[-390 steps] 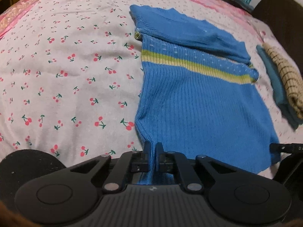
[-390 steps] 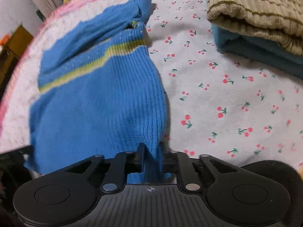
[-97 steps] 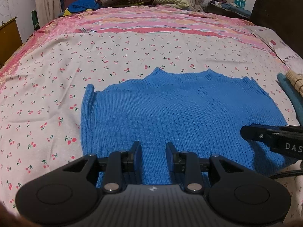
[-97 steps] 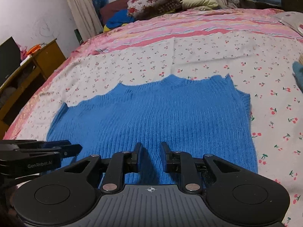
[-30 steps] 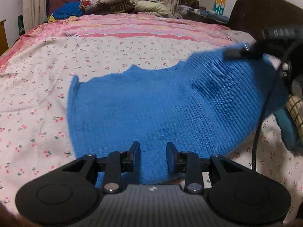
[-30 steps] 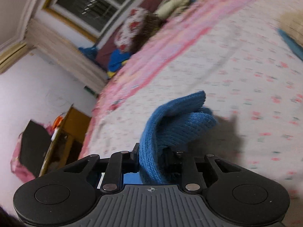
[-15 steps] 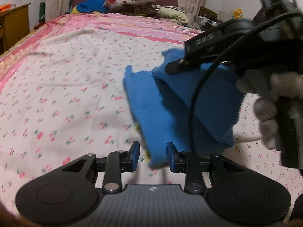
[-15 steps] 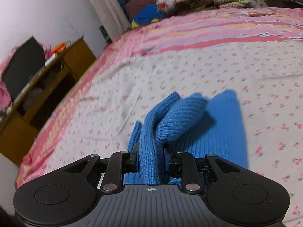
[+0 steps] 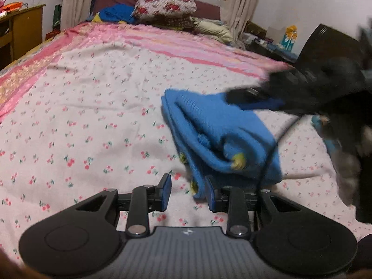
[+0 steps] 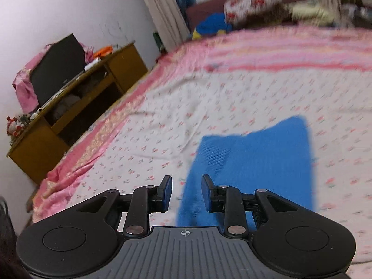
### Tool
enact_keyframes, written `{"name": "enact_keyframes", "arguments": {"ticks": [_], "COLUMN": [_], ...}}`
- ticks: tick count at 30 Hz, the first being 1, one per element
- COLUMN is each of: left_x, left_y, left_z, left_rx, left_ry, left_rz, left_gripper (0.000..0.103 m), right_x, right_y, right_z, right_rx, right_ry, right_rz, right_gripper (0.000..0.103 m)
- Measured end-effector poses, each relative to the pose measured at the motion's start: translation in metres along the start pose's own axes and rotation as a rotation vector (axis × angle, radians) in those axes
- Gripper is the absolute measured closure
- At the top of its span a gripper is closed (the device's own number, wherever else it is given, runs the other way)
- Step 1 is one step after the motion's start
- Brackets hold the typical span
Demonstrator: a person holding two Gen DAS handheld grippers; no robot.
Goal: Fold small clothes
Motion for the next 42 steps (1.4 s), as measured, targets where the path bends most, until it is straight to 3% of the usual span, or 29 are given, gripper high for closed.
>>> {"name": "enact_keyframes", "arguments": {"ticks": [3, 6, 10, 12, 14, 19, 20, 21, 23, 28, 30, 34, 42], "left_x": [-0.01, -0.023, -0.047, -0.059, -0.068, -0.077, -0.078, -0.079, -0.082, -0.084, -0.082, -0.075, -0.082], "left_y": [-0.004, -0.003, 0.012, 0.029, 0.05, 0.091, 0.098, 0.103, 0.11, 0.112, 0.114, 0.114, 0.088], "left_z": [0.006, 0.011, 0.012, 0.011, 0.01, 0.011, 0.01, 0.008, 0.001, -0.011, -0.019, -0.014, -0.008], "left_rx": [0.023, 0.061, 0.079, 0.095, 0.11, 0.023, -0.015, -0.045, -0.046, -0.161, -0.151, -0.17, -0.116], "left_ry": [0.014, 0.023, 0.026, 0.014, 0.0, 0.031, 0.049, 0.059, 0.04, 0.076, 0.046, 0.079, 0.041], "left_rz": [0.026, 0.043, 0.051, 0.028, -0.011, -0.056, -0.058, -0.064, -0.079, -0.057, -0.074, -0.082, -0.024], "left_gripper": [0.064, 0.06, 0.057, 0.056, 0.055, 0.056, 0.061, 0.069, 0.076, 0.079, 0.079, 0.079, 0.079], "right_x": [0.011, 0.029, 0.052, 0.058, 0.064, 0.072, 0.073, 0.072, 0.069, 0.068, 0.072, 0.076, 0.072], "right_y": [-0.025, -0.036, -0.026, -0.017, -0.007, 0.018, 0.021, 0.027, 0.033, 0.039, 0.047, 0.061, 0.02], "right_z": [0.014, 0.021, 0.017, 0.012, 0.005, -0.012, -0.013, -0.014, -0.017, -0.033, -0.03, -0.012, -0.018], "right_rx": [0.07, 0.077, 0.087, 0.084, 0.091, 0.144, 0.154, 0.15, 0.117, 0.088, 0.088, 0.071, 0.041], "right_ry": [-0.07, -0.16, -0.27, -0.325, -0.395, -0.542, -0.539, -0.519, -0.484, -0.468, -0.452, -0.355, -0.32], "right_rz": [0.029, 0.014, -0.034, -0.031, -0.023, 0.006, 0.003, -0.013, -0.039, -0.028, -0.054, -0.097, -0.032], "right_gripper": [0.072, 0.066, 0.061, 0.052, 0.051, 0.052, 0.057, 0.073, 0.088, 0.09, 0.089, 0.088, 0.078]}}
Point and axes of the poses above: each gripper's, at about its wrist camera, not at the fingertips, and y roughly the way its jaws point, z to its right, x to its underside, the point moved 2 cm from there along y, roughly the way its jaws point, and after that the axes turned 3 degrees about x, right-handed, at the moved point
